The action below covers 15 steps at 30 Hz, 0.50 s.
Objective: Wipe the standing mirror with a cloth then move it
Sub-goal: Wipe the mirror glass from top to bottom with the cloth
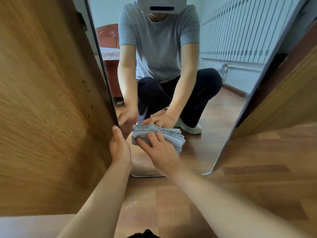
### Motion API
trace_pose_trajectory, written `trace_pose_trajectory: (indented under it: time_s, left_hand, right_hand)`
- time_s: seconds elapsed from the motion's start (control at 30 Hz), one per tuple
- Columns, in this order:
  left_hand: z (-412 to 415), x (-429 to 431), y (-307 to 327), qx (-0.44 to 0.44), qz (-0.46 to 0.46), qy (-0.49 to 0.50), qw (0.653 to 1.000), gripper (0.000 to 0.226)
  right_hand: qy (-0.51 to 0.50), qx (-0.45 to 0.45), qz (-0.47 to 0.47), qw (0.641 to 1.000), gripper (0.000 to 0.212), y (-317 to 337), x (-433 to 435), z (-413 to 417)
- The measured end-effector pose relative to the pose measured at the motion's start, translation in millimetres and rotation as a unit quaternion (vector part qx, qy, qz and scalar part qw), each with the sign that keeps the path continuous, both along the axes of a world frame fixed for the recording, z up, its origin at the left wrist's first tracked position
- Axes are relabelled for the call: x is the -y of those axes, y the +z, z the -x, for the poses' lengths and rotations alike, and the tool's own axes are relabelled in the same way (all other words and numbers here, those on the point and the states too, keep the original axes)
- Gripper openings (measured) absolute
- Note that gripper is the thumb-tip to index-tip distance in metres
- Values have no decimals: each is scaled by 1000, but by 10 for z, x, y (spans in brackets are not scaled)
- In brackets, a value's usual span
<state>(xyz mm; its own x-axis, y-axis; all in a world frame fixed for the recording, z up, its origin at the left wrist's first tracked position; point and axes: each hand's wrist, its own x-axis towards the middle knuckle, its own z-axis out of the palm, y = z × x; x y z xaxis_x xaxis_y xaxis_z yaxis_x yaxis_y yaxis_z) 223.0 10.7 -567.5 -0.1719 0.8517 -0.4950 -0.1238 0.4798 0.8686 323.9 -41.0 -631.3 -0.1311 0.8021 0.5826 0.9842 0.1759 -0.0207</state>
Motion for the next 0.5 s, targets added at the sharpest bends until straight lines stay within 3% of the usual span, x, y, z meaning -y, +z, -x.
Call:
trace_pose_trajectory:
  time_s: [0.13, 0.27, 0.43, 0.5]
  left_hand:
    - [-45, 25, 42, -20, -1, 23, 1000, 51]
    - [-44, 17, 52, -20, 7, 32, 999, 52]
    - [-24, 33, 66, -18, -5, 25, 1000, 49]
    - [-22, 32, 63, -17, -4, 24, 1000, 50]
  right_hand:
    - [-57, -29, -15, 998, 53, -54, 200, -248]
    - [-139, -73, -17, 987, 44, -96, 399, -482]
    - [-251, -142, -50, 956, 44, -111, 610, -755]
    - [-310, -198, -50, 928, 46, -118, 690, -856]
